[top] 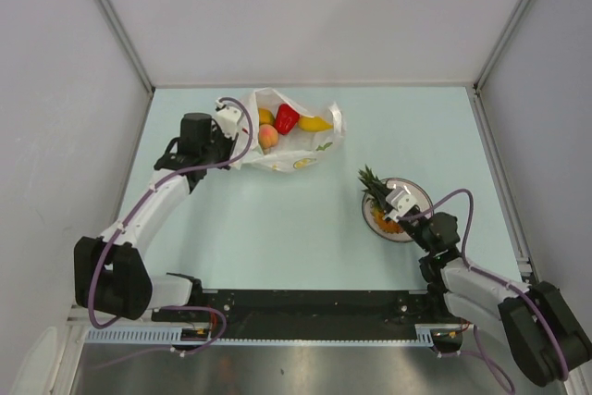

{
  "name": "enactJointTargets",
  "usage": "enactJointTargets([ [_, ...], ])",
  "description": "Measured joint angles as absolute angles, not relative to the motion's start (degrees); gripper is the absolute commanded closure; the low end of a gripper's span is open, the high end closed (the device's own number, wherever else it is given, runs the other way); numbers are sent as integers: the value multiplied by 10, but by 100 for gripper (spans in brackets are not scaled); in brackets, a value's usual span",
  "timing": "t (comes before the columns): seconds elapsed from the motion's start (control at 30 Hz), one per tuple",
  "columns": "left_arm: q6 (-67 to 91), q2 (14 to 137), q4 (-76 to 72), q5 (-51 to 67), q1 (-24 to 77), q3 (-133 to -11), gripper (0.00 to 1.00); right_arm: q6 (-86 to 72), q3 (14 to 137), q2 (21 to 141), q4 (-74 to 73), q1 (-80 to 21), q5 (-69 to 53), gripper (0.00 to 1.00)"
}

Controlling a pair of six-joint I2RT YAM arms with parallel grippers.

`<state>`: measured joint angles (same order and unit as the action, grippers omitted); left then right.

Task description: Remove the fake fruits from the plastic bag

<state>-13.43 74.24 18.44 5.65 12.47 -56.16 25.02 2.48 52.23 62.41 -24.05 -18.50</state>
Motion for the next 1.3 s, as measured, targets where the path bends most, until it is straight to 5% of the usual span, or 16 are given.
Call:
enactJointTargets([
  [0.13, -140, 748, 185, 52, 125, -572, 100, 257, 25, 540, 595, -243, -171, 96],
  [0.17, -141, 752, 186, 51, 125, -575, 100, 259, 25, 538, 591, -243, -170, 73],
  [0.2, -141, 757, 186, 50, 125, -577, 100, 262, 25, 534, 588, -243, -170, 63],
  [0.43, -142, 789, 206, 40, 126, -605, 100, 270, 25, 468, 547, -236, -184, 31],
  [0.83, -154, 752, 217, 36, 130, -616, 100, 282, 82, 231, 193, -175, -254, 21],
  [0.93, -155, 738, 218, 53, 130, -616, 93, 265, 167, 260, 115, -176, -263, 19],
  [1.03, -156, 723, 224, 82, 130, -616, 75, 258, 279, 337, 46, -178, -260, 15],
  [1.3, -145, 661, 230, 140, 130, -613, 78, 350, 484, 551, -199, -178, -244, 1],
])
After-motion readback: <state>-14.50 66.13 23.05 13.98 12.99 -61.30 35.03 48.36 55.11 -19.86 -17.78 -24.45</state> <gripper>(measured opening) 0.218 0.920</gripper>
